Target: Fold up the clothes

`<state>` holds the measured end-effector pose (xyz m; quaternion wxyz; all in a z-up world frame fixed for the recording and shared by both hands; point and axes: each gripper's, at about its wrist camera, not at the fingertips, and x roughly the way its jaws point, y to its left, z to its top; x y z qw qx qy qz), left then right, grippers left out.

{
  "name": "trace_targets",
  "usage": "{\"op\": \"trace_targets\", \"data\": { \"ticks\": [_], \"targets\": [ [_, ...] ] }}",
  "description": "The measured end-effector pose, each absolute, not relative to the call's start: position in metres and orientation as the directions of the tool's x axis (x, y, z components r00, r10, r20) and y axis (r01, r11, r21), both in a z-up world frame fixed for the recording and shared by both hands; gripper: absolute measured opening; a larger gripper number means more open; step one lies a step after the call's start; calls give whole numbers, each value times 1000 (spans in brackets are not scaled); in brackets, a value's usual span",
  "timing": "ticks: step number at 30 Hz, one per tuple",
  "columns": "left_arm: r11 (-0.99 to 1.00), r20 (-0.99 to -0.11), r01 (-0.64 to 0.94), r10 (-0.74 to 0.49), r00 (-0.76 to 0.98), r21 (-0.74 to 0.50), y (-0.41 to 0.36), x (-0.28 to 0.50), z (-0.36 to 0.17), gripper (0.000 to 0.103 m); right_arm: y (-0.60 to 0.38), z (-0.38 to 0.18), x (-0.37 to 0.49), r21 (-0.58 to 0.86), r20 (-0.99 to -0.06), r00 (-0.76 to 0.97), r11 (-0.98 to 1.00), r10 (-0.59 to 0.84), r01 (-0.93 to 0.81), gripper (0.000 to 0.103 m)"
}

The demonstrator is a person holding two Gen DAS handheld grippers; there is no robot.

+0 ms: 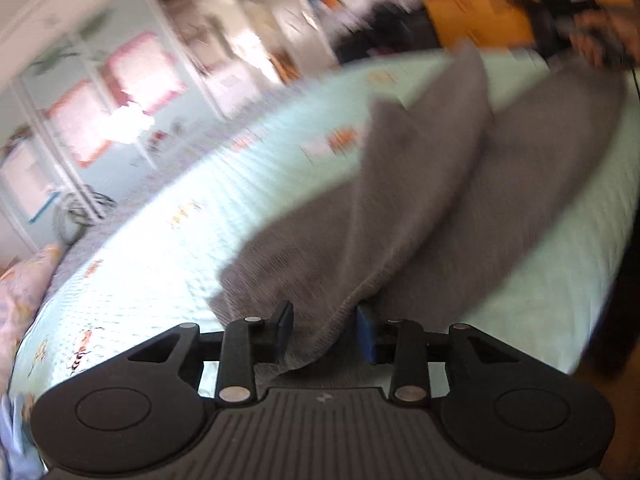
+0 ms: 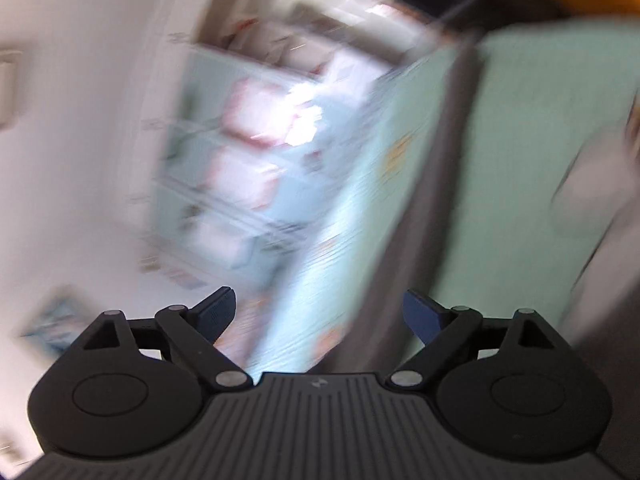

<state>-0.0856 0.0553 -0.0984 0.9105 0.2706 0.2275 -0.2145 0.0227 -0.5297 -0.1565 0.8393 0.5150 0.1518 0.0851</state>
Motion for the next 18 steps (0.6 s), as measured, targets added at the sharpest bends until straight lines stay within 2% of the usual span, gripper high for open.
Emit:
{"op": "trace_targets", "data": {
  "ticks": [2, 4, 6, 9, 13, 16, 17, 18],
  "targets": [
    [819, -501, 493, -308, 809, 294, 61, -88, -89, 42, -555, -151, 39, 863, -236, 948, 495, 215, 103, 91],
    [864, -505, 495, -388, 771, 92, 73, -83, -82, 47, -579, -153, 57, 863, -254, 954, 482, 161, 149, 91],
    [883, -504, 464, -436, 746, -77, 85, -74, -83, 48, -600, -160, 76, 878, -262, 956, 444, 135, 178, 91],
    [907, -511, 394, -412, 755, -149, 90, -71, -87, 48, -623, -173, 105, 894, -280, 953, 394, 117, 214, 91],
    [908, -532, 391, -407, 743, -150, 77, -66, -92, 51, -629, -180, 146, 894, -284, 949, 396, 135, 211, 93],
    [900, -542, 405, -424, 726, -161, 67, -59, -95, 54, -621, -165, 148, 873, -292, 946, 445, 144, 201, 92],
    [897, -541, 412, -429, 723, -160, 63, -59, -96, 55, -618, -159, 146, 864, -294, 945, 464, 146, 197, 89],
    [894, -540, 419, -434, 721, -159, 60, -59, -97, 56, -614, -153, 145, 854, -296, 944, 483, 148, 191, 70]
  ]
}}
